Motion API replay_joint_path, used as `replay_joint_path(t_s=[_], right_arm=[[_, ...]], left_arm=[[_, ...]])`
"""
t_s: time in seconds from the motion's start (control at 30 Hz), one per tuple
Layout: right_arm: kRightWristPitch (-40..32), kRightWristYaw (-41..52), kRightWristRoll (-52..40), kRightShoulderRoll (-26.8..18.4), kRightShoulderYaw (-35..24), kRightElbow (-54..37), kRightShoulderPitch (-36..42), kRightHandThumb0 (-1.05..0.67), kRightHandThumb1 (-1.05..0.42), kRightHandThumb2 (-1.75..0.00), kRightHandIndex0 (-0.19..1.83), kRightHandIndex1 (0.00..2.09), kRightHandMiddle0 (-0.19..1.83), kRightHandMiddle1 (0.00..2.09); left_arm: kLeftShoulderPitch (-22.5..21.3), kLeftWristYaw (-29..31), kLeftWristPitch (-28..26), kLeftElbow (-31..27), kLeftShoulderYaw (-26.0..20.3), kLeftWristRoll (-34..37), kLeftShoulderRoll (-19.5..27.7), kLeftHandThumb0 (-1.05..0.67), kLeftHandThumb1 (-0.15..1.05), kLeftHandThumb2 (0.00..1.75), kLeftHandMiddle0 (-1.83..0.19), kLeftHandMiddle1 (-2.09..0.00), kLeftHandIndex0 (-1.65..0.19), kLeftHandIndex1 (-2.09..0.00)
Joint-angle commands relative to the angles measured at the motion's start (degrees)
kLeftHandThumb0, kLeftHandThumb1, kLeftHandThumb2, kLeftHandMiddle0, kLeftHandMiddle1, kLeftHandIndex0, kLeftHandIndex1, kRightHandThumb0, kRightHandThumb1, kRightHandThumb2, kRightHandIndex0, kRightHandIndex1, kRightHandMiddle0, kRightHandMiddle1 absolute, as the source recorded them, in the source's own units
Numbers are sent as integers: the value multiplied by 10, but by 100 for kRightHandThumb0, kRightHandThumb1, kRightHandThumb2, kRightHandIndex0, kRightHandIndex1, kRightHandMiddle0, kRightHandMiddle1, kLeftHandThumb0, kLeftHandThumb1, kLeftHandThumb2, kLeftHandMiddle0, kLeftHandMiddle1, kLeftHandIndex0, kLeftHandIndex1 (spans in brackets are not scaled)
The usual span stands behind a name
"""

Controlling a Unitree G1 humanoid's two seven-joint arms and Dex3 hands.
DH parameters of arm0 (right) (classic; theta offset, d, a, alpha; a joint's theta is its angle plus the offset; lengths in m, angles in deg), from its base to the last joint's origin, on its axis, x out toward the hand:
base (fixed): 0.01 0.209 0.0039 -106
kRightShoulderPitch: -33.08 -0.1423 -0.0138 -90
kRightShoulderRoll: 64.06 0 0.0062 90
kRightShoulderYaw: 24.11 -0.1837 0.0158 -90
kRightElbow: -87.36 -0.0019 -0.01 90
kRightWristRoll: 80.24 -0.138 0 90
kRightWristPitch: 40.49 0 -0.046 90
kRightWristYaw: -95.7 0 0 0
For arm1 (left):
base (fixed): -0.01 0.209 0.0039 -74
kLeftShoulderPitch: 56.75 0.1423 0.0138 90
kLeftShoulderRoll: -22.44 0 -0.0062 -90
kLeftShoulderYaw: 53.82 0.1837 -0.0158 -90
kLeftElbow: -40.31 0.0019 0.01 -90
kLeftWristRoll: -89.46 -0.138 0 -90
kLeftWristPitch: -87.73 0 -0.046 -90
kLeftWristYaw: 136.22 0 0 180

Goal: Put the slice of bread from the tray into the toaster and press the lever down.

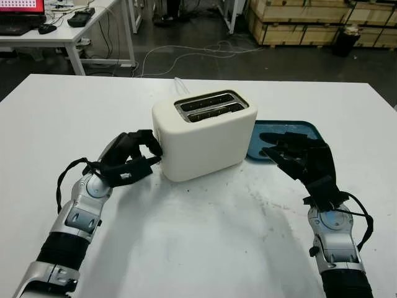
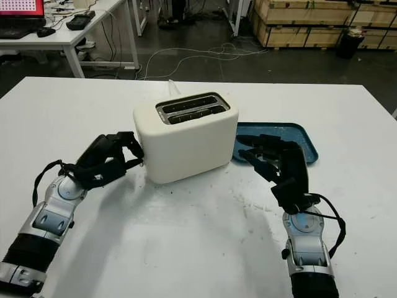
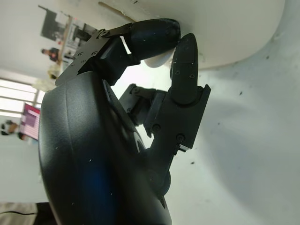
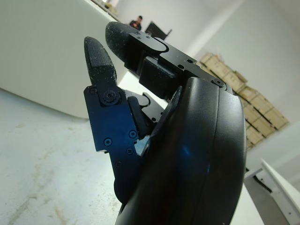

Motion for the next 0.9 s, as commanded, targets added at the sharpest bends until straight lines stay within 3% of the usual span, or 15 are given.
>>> replay_joint_path(t_s=[0.0, 0.37, 0.67, 0.87], right_arm=[[4, 2, -3, -5, -1, -3, 2, -40, -84, 0, 101, 68, 114, 0], [5, 2, -2, -5, 0, 0, 1, -40, -85, 0, 100, 68, 114, 0], [5, 3, -1, -6, 1, -2, 1, -39, -85, 0, 100, 67, 113, 0], [15, 6, -5, -6, -2, 4, 1, -39, -85, 0, 101, 67, 114, 0]], left_arm=[[-7, 10, -15, 17, 20, 2, -28, -34, 92, 53, -85, -175, -60, -155], [-5, 17, -13, 19, 20, 14, -27, -34, 92, 54, -88, -175, -60, -156], [-5, 20, -42, 10, 20, 13, -29, -34, 92, 55, -85, -175, -59, -154], [-16, 33, -151, 21, 69, -39, -29, -31, 92, 53, -78, -175, -55, -160]])
